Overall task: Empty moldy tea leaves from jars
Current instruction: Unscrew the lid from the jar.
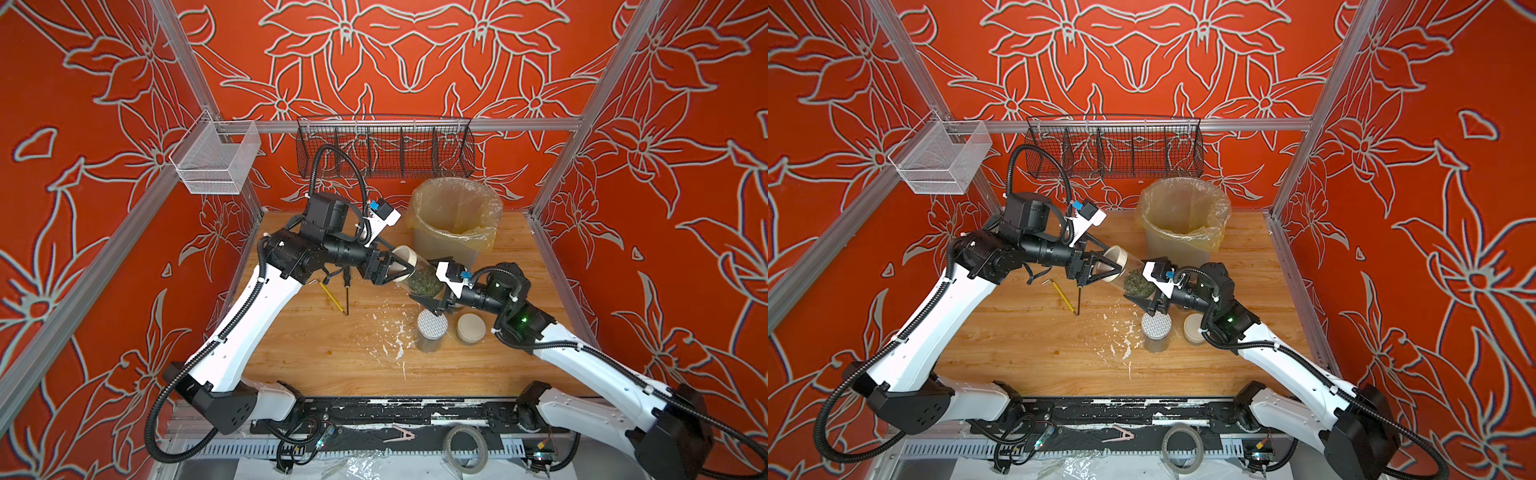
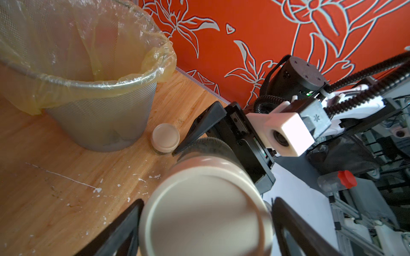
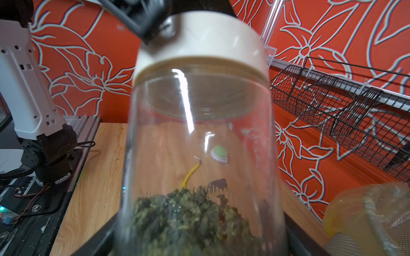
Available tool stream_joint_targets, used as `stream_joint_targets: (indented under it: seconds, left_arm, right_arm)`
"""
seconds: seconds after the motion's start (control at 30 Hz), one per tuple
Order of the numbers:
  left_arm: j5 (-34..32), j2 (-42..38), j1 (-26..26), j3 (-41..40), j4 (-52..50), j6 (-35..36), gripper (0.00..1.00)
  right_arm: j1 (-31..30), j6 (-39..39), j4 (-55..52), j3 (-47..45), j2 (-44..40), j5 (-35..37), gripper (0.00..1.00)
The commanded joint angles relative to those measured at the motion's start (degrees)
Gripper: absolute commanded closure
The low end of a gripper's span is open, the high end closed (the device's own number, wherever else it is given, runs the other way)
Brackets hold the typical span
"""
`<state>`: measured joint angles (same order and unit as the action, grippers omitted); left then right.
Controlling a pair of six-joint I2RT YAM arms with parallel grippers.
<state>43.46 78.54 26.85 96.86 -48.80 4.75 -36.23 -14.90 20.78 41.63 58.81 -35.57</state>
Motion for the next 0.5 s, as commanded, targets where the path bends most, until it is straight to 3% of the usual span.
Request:
stream_joint_targets:
  seconds: [0.0,0.17,0.3,0.37,0.47]
  left_arm:
    - [1.40,0.02,0.33,0.10,-0.17,0.15,0.22]
    - [0.70,-0.32,0.31,0.18,2.10,-5.38,0.32]
    - [-2.72,0.47,0.31,1.06,4.43,-17.88,0.48]
    - [-8.78,1.22,0.33,1.48,3.69,-26.52,0.49]
    - [-10.94,2.86,0.31,3.08,0.74,-32.30,0.50]
  right_arm:
    - [0.10,-0.39,4.33,3.29,-0.74,-0.88,0.83]
    - [0.06,-2.82,4.42,2.95,-0.75,2.57,0.84]
    - [0.02,-8.20,5.54,2.03,-0.21,9.83,0.85]
    - [-0.01,-11.12,6.89,1.53,0.32,15.08,0.84]
    - [-0.01,-13.88,10.15,0.48,1.03,19.83,0.84]
